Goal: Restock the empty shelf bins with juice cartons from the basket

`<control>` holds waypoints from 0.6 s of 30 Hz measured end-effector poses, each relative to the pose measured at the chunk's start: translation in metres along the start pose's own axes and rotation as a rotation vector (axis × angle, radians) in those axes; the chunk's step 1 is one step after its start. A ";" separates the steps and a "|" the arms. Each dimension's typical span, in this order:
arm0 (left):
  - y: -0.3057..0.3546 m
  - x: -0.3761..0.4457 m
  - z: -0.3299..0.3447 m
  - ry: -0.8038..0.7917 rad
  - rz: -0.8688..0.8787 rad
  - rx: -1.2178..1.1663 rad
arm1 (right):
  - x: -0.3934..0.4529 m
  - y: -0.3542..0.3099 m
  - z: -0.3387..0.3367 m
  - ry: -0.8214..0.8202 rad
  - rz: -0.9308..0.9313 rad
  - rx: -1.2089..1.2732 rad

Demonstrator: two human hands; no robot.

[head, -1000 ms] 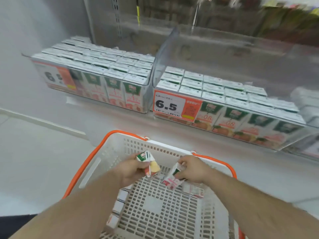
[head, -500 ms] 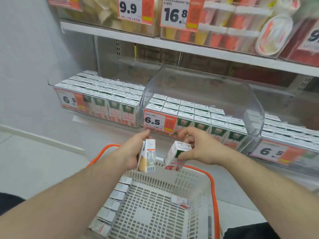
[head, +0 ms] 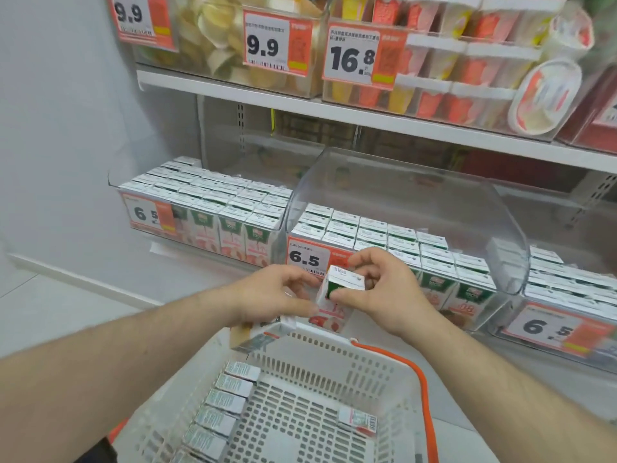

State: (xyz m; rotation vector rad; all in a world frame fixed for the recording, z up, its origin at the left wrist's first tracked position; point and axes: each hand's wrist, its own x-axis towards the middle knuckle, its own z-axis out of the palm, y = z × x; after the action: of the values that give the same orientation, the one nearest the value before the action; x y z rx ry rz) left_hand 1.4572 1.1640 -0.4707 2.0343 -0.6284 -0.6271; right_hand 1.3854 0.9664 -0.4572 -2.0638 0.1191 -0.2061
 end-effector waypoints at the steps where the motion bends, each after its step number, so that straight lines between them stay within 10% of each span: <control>1: -0.001 0.000 -0.001 -0.015 0.029 0.006 | 0.002 -0.002 0.004 0.017 -0.006 0.043; 18: -0.013 -0.008 -0.088 0.246 0.277 -0.033 | 0.029 -0.061 0.063 0.120 -0.312 -0.048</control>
State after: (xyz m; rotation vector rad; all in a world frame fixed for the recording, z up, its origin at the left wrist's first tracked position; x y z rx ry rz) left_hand 1.5105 1.2286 -0.4385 1.9096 -0.7295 -0.2190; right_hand 1.4257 1.0445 -0.4308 -2.1099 -0.1275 -0.5228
